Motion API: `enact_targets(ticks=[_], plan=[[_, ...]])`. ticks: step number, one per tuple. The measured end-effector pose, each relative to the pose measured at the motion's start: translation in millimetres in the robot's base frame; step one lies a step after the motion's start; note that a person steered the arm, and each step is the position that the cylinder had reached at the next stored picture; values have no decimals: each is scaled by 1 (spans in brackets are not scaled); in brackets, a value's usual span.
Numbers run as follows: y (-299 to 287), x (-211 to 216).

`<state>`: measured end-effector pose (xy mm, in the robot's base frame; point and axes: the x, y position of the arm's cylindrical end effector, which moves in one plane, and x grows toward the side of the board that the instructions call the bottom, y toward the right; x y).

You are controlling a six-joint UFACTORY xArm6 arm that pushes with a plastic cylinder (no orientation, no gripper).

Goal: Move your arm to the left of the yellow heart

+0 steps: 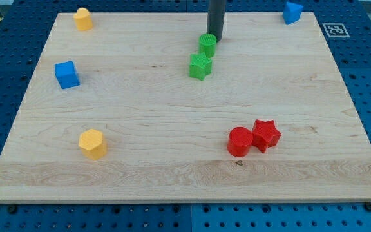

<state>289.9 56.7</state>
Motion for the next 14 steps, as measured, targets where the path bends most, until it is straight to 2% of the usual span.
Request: enact_targets(ticks=[3,4,5,6,8,10,11,14], plan=[[0,25],[0,-17],[-28,-42],[-64,-51],[-95,-52],[-138,-31],[-140,-9],[-140,5]])
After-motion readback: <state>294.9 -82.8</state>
